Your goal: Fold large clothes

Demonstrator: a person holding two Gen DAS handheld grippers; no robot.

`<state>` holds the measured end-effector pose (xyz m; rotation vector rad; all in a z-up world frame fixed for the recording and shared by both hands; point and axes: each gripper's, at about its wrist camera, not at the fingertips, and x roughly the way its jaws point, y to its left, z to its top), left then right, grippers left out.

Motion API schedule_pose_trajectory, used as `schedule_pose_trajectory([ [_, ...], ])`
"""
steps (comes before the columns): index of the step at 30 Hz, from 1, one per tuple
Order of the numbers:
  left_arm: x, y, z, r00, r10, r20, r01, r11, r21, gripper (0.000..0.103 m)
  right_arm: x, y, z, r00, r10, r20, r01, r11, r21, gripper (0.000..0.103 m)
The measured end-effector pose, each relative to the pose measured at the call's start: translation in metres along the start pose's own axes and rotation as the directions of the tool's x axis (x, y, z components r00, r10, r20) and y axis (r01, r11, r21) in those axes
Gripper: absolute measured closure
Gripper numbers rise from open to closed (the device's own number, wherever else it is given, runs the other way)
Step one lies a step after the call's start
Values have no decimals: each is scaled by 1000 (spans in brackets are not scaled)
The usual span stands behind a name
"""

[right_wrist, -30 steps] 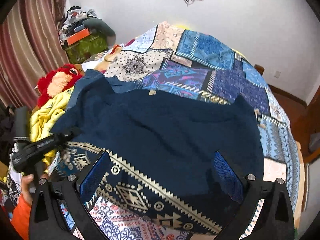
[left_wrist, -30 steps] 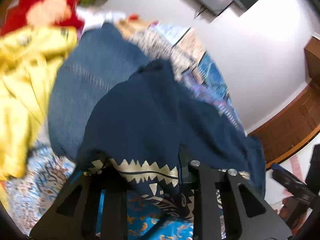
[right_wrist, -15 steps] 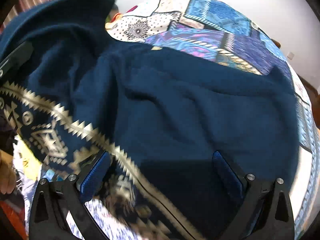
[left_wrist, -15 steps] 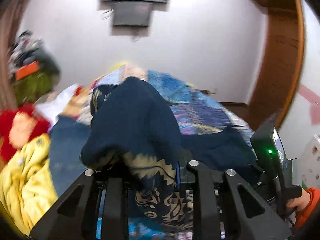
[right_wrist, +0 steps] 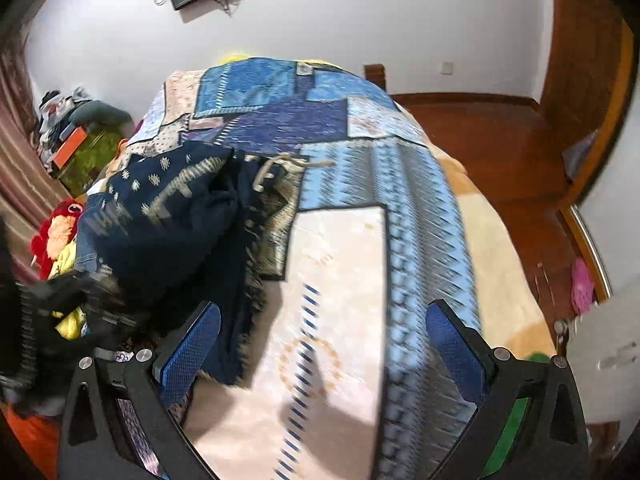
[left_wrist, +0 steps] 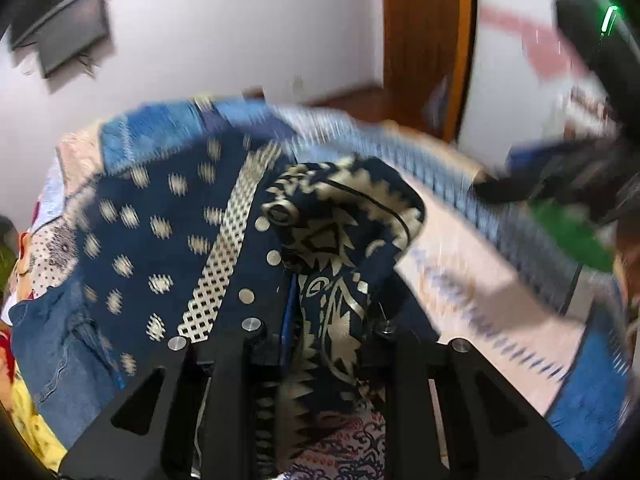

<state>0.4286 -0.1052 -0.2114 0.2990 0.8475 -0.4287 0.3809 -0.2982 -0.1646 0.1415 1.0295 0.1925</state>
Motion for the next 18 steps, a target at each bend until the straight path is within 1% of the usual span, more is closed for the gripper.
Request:
schedule_pose_trajectory([
  [1,4,-2,-3,1000,-4,-22,4,1000,2,82,-2,-2,0,1000,4,1,-4,1000,3,1],
  [2,3,-4,-4,1000,-2,-21,2,1000,6,80,-4,-2,1,1000,10,5,-10,1000,5,1],
  [3,-2,-6,-5,1000,1,-18,-1,1000,20,73,-9,-1,-1,1000,16,12,-16,1000,3,1],
  [4,-8,-6,-6,1000,-11,-28,12,999,35,67,-14,0,-1,1000,22,21,-22,1000,-1,1],
  [5,-15,-6,-7,998,-34,-44,36,998,43,50,-19,3,0,999,29,31,-29,1000,-6,1],
  [6,-20,-9,-7,996,-58,-65,61,997,48,26,-22,5,0,999,37,38,-37,999,-11,1],
  [7,-27,-11,-9,994,-69,-81,73,996,49,18,-27,9,1,998,52,48,-51,999,-15,1],
  [8,-39,-11,-11,995,-58,-76,62,997,45,14,-27,10,2,997,62,55,-62,998,-15,1],
  [10,-62,-9,-16,999,-22,-45,24,999,41,13,-31,16,3,995,82,65,-81,997,-17,1],
  [11,-76,-6,-20,1000,-1,-27,2,1000,26,10,-31,22,6,994,93,63,-92,995,-24,1],
  [12,-79,2,-16,1000,15,-19,-15,1000,6,7,-29,26,8,993,102,60,-101,994,-30,1],
  [14,-93,27,-20,998,57,-4,-57,996,-69,4,-26,38,12,991,122,56,-120,992,-44,1],
  [15,-98,46,-22,997,77,1,-76,990,-121,4,-22,46,16,989,137,54,-134,989,-55,1],
  [18,-105,84,-31,992,126,-1,-123,969,-216,4,-7,69,22,982,189,25,-186,979,-86,1],
])
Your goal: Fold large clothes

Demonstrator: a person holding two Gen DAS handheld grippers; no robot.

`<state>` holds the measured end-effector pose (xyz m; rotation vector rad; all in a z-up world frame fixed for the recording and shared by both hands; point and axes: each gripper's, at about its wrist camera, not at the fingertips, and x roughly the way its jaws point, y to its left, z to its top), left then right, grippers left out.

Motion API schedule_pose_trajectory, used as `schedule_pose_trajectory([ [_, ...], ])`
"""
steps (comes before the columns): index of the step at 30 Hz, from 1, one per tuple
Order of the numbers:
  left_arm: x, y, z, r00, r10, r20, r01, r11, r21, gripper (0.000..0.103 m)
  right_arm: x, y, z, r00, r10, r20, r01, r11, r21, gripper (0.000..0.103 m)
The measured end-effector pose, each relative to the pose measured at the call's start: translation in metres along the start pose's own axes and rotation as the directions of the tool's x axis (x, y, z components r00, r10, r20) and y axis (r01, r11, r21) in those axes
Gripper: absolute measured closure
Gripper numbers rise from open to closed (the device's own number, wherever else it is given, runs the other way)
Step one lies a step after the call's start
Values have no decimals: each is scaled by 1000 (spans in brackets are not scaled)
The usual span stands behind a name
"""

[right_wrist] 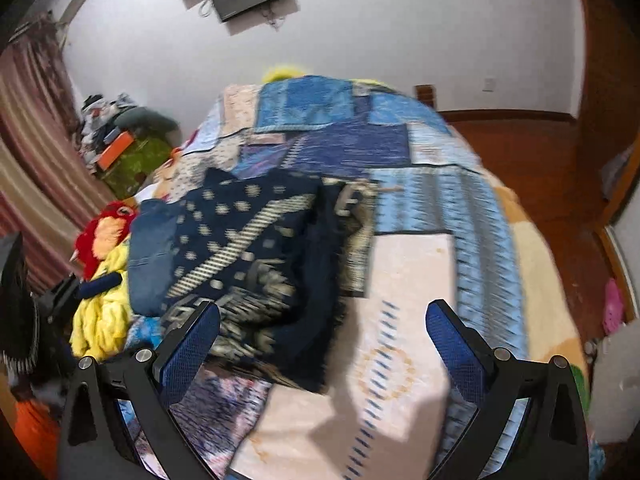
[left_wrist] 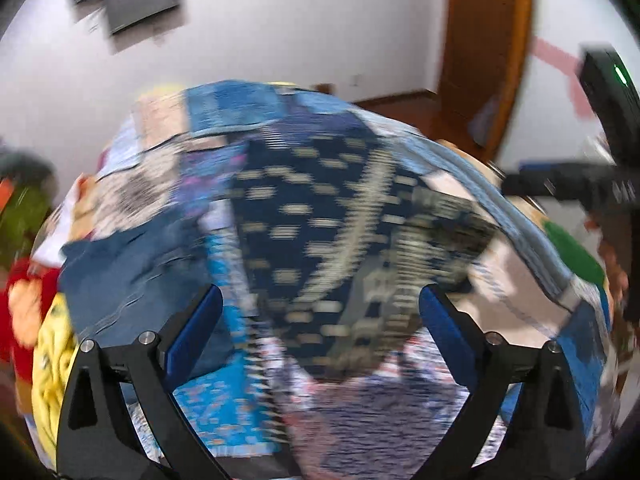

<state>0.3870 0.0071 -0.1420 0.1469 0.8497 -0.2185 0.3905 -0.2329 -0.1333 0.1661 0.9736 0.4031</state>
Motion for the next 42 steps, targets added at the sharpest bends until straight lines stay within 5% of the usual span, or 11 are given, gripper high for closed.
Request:
schedule_pose_trajectory([
  [3,15,39,1,1000,13,-19,-16,992,-123,4,32,16,4,997,51,-53,-53,998,-21,1],
  [6,35,60,-3,997,-55,-50,43,977,-210,4,71,21,2,987,79,-142,-82,996,-17,1],
  [11,76,47,-23,991,-91,-98,71,978,-195,0,111,-11,-20,968,58,-244,-56,998,14,1],
  [14,80,46,-29,987,-137,-86,115,967,-226,0,105,-42,-35,962,119,-246,-107,992,61,0],
  [19,77,41,-34,990,-119,-80,98,970,-223,0,82,-58,-51,974,18,-227,-19,1000,-2,0],
  [24,62,32,-42,987,-108,-120,84,978,-189,0,58,-53,-50,974,-42,-222,36,999,-33,0],
  [31,32,30,-35,994,-62,-86,53,993,-107,0,16,-28,-21,992,28,-121,-36,997,-63,0],
  [36,35,39,-3,997,-60,-41,55,992,-117,0,37,-14,12,991,77,-108,-82,995,-49,0],
  [42,97,65,35,993,-87,-78,67,972,-227,0,100,-14,43,984,77,-163,-77,997,5,0],
])
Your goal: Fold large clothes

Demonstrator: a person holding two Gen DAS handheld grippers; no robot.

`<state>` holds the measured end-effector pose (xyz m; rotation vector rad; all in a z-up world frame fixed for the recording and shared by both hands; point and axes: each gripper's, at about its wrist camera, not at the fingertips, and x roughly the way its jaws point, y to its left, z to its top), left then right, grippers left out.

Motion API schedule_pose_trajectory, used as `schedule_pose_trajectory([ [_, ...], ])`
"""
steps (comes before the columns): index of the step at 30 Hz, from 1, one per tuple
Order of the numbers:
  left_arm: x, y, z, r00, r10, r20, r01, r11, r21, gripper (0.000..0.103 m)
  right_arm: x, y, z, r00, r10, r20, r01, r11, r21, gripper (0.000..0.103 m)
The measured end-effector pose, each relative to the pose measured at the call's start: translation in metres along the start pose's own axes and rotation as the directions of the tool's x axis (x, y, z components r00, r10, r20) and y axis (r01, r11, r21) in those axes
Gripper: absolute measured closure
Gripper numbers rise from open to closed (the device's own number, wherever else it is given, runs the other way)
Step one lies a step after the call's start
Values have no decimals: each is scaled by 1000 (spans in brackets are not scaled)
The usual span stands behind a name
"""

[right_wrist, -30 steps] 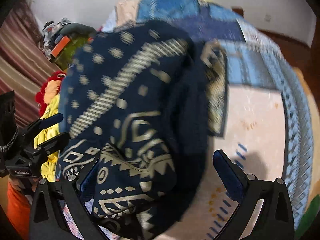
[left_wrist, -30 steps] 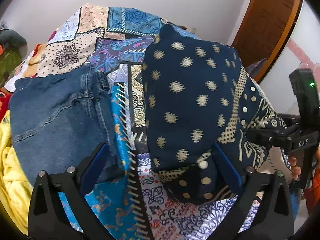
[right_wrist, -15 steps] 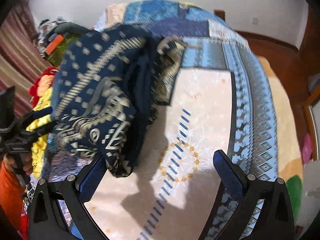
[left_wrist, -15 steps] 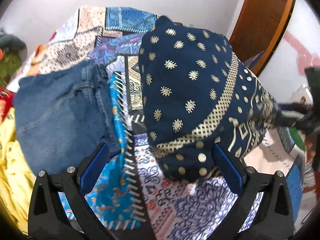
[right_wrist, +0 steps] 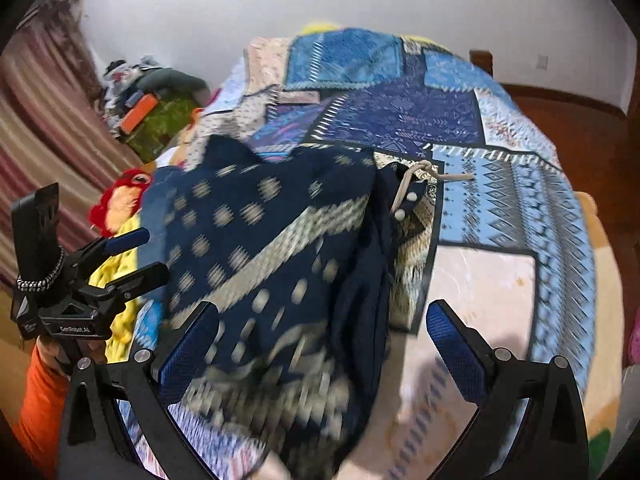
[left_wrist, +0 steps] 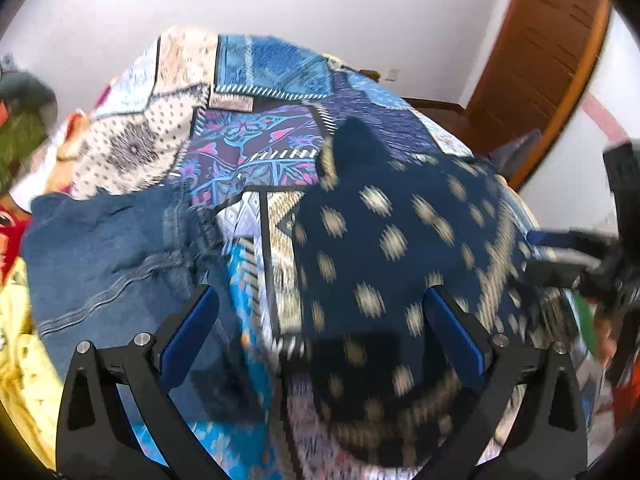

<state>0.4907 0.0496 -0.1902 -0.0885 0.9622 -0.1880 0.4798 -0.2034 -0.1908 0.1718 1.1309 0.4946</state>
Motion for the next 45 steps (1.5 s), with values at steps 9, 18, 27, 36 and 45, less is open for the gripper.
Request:
schedule_pose_trajectory([
  [9,37,13,35,998,44,47,-42,998,-41,0,32,-25,20,999,-32,4,32,998,56,0],
  [18,-8,-6,-11,999,-49,5,49,998,35,0,14,6,-40,999,20,-44,-22,998,-54,0],
  [27,-20,-13,-83,994,-78,-73,79,997,13,0,-1,-50,-93,996,20,-83,-12,995,99,0],
  [36,-35,-8,-113,1000,-12,-21,13,1000,25,0,-23,-56,-109,993,-106,-56,109,993,45,0],
  [45,-19,1,-141,984,141,-112,-134,988,74,4,-38,-47,-102,996,-82,-35,85,994,73,0],
])
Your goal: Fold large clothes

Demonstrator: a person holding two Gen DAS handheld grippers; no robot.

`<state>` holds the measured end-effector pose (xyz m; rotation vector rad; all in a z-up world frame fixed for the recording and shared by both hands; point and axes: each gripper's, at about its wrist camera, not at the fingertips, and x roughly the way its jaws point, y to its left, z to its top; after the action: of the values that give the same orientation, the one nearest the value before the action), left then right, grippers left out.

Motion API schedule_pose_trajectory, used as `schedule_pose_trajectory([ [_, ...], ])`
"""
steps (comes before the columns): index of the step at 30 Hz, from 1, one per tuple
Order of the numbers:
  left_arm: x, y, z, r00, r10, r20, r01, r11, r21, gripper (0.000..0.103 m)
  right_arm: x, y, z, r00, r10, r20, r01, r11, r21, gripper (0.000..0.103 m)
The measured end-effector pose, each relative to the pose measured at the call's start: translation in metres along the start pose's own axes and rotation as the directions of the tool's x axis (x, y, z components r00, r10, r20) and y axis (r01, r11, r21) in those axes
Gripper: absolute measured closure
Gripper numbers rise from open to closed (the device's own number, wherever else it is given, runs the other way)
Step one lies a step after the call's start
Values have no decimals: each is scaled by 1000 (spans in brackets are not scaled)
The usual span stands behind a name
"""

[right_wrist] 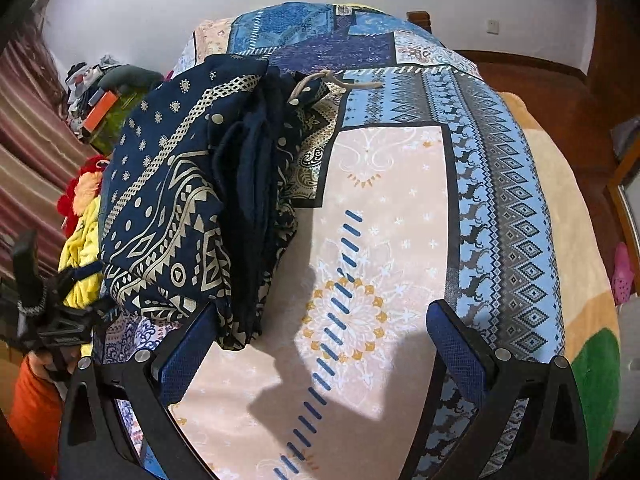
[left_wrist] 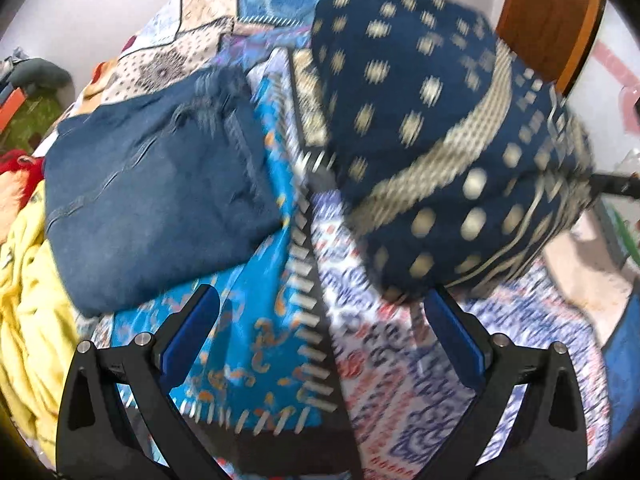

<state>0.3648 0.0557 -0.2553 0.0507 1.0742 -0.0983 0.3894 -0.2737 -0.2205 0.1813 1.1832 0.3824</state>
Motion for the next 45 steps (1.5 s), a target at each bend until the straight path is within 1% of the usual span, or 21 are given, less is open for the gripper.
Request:
schedule_pose_trajectory([
  [1,-3,1,-5,1000,-5,-7,5,1000,0,5,-1,2,0,1000,16,1,-16,1000,4,0],
  [3,-10,1,-11,998,-67,-4,67,998,-6,5,-6,15,-2,998,63,11,-62,998,-12,0],
  [4,-20,-2,-13,995,-101,13,101,995,-4,5,-7,22,-2,997,69,16,-69,997,-23,0],
  [6,-34,-7,-10,991,-127,49,126,992,10,5,-6,35,1,996,87,23,-86,995,-43,0],
  [10,-57,-18,11,974,-187,130,189,982,-6,5,12,65,12,993,116,6,-115,990,-81,0],
  [11,-55,-20,18,971,-199,130,202,979,-13,5,17,69,12,994,106,1,-105,990,-94,0],
  [14,-43,-28,33,974,-189,124,194,980,-34,5,46,73,12,1000,-2,-22,-1,991,-133,0],
  [16,-28,-30,37,975,-195,109,202,978,-60,5,59,59,7,998,-1,-59,-5,994,-109,0],
  [18,-13,-30,31,974,-208,92,216,973,-86,4,57,47,2,998,-9,-60,3,995,-104,0],
  [20,-1,-29,24,970,-232,70,238,965,-107,4,51,42,-2,994,-101,-38,94,984,-153,0],
  [22,7,-27,13,966,-253,50,258,958,-129,4,47,37,-6,992,-121,-43,112,978,-176,0],
  [24,9,-28,5,970,-241,30,243,963,-121,4,39,32,-10,991,-124,-50,114,979,-168,0],
  [26,11,-33,-1,984,-177,8,177,981,-79,5,30,26,-13,989,-134,-57,123,979,-162,0],
  [27,12,-37,-5,994,-104,-13,104,994,-39,11,23,24,-15,991,-123,-53,114,981,-156,0],
  [28,11,-38,-8,998,-55,-22,54,998,-13,12,16,22,-16,994,-96,-47,89,986,-145,0],
  [29,9,-38,-11,999,-51,-19,51,999,-4,13,9,20,-15,996,-76,-41,70,989,-133,0],
  [33,-13,-17,-15,987,-161,1,161,986,-44,13,-16,22,-14,1000,-12,13,13,991,-132,0],
  [36,-35,-5,-9,984,-170,48,172,983,-55,12,-32,32,-4,997,38,72,-27,990,-141,0],
  [40,-53,9,19,979,-167,117,175,983,-64,10,-35,39,20,989,103,109,-88,987,-133,0],
  [42,-49,17,40,975,-185,124,196,977,-82,10,-22,40,39,984,147,98,-134,983,-123,0],
  [45,-31,26,71,965,-234,117,246,965,-96,10,-1,40,59,983,172,63,-165,981,-104,0],
])
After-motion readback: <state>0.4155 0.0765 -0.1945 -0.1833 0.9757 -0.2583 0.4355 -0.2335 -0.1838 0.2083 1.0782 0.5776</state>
